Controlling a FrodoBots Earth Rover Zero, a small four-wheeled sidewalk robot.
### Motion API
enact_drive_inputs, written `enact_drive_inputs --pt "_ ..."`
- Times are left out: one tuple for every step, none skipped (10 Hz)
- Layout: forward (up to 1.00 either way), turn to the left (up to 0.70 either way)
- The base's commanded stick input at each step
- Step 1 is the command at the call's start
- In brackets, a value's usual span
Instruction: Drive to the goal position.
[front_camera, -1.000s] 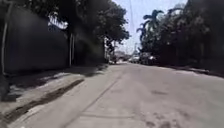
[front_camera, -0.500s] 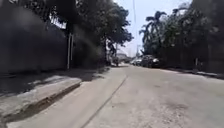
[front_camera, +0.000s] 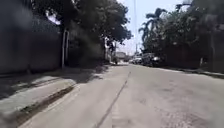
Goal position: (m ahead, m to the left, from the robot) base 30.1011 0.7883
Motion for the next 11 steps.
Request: enact_drive_inputs --pt "1.00 0.00" --pt "1.00 0.00" --pt "1.00 0.00" --pt "1.00 0.00" --pt "1.00 0.00" --pt "1.00 0.00" --pt "1.00 0.00" --pt "1.00 0.00" --pt "1.00 0.00" --pt "1.00 0.00" --pt "1.00 0.00"
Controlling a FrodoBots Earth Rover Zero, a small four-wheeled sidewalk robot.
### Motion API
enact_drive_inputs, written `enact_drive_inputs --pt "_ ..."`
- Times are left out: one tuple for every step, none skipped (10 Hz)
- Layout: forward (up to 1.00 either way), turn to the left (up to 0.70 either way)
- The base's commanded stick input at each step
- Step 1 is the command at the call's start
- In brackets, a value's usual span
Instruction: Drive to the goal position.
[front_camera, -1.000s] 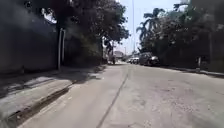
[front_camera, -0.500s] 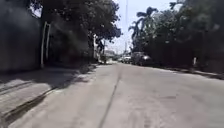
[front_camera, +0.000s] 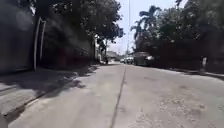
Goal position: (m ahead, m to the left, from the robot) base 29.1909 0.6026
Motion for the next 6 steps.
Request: enact_drive_inputs --pt "1.00 0.00" --pt "1.00 0.00" --pt "1.00 0.00" --pt "1.00 0.00" --pt "1.00 0.00" --pt "1.00 0.00"
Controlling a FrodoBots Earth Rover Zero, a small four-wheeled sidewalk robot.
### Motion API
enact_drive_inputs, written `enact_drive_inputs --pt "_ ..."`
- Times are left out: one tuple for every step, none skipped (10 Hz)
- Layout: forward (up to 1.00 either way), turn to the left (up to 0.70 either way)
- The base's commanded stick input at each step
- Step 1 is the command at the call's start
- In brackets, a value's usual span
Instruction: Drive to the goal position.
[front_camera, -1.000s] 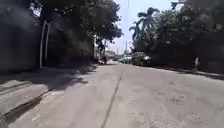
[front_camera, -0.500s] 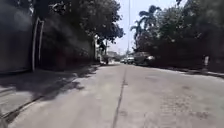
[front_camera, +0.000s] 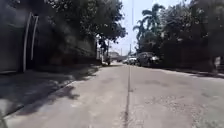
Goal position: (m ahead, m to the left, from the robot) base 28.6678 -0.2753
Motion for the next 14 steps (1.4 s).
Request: enact_drive_inputs --pt "1.00 0.00" --pt "1.00 0.00" --pt "1.00 0.00" --pt "1.00 0.00" --pt "1.00 0.00" --pt "1.00 0.00" --pt "1.00 0.00" --pt "1.00 0.00" --pt "1.00 0.00" --pt "1.00 0.00" --pt "1.00 0.00" --pt "1.00 0.00" --pt "1.00 0.00" --pt "1.00 0.00"
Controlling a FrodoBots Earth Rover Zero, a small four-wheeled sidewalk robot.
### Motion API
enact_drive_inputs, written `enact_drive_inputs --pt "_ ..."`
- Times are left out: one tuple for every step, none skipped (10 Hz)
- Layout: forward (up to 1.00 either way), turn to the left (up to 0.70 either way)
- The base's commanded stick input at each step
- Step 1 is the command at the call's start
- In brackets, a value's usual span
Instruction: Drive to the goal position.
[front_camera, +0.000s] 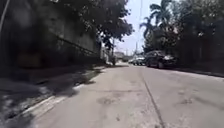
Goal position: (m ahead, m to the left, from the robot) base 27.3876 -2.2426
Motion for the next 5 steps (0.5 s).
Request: enact_drive_inputs --pt "1.00 0.00" --pt "1.00 -0.01" --pt "1.00 0.00" --pt "1.00 -0.03" --pt "1.00 -0.23"
